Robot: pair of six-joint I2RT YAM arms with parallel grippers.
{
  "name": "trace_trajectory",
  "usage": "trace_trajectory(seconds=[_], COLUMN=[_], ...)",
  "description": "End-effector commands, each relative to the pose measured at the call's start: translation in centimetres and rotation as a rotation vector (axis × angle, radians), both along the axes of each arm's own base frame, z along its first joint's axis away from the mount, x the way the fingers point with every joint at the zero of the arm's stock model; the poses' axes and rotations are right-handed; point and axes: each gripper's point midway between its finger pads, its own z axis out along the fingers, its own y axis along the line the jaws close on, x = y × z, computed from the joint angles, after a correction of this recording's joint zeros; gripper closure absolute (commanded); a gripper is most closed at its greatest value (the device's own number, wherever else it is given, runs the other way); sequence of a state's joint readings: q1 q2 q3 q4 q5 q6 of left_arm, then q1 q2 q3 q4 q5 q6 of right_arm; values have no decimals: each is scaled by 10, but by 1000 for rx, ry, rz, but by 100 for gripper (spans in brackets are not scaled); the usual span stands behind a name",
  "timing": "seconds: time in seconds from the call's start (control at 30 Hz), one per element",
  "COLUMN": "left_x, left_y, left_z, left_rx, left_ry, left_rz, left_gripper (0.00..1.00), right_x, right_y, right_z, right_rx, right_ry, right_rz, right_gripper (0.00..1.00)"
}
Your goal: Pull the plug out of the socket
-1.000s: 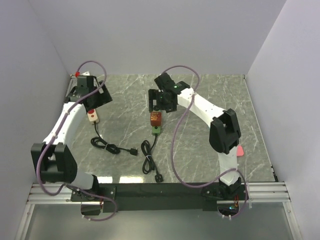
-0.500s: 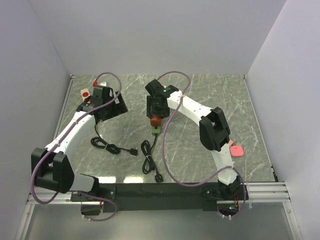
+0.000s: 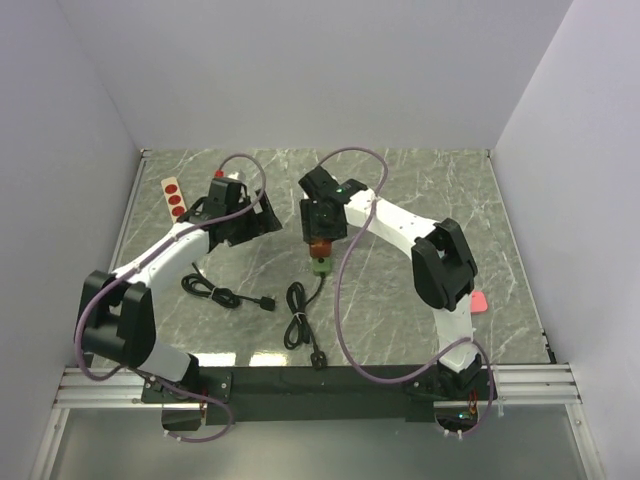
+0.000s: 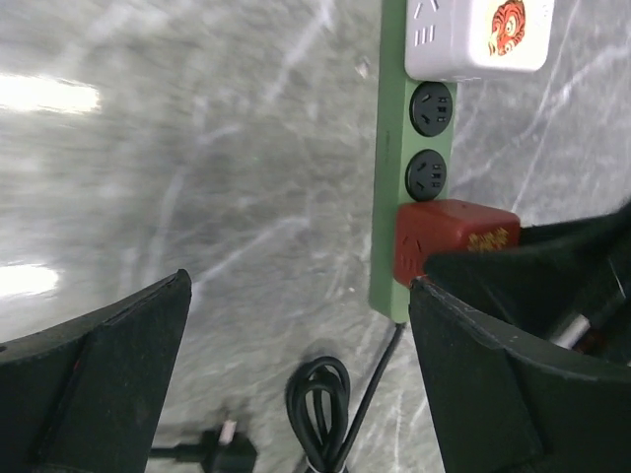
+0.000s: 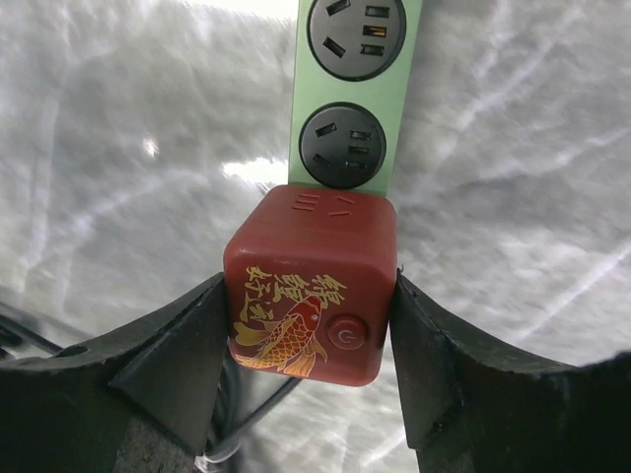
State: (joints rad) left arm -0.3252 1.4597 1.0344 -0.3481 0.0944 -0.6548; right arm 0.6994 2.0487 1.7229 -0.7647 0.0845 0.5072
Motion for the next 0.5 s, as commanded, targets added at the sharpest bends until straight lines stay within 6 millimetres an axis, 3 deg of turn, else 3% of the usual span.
trace_trajectory(seconds=[0.0,0.1,0.2,0.23,0.3,0.33,0.43,0.47], left_x=[5,4,6,5,7,6,12,12], left_y=[-36,-57,-80,-86,-100,-106,-126,-131], left_z=[-1,-10,-16,-17,-23,-27,-21,-27], left_rx=[-105,-145,-188,-209,-251,-265,-321,-342], left_ry=[-21,6,9,16,21,37,6,29], left_rz=[-80,-122,-162,-177,-187,-196,-222,-229], left_gripper=[4,10,29,45,62,79,99,99], right_x=[-23,-29,-37,-44,-46,-49,-53,-53], right_y=[-40,-50,-53,-52,-56,-59,-63,-64], right_z=[21,22,17,15,15,17,23,23], right_rx=[-90,-66,4,39,49,55,56,46], right_ry=[23,51,96,115,113,112,99,95], right_rz=[91,109,117,124,110,107,107,105], right_gripper=[100,100,100,100,100,100,100,95])
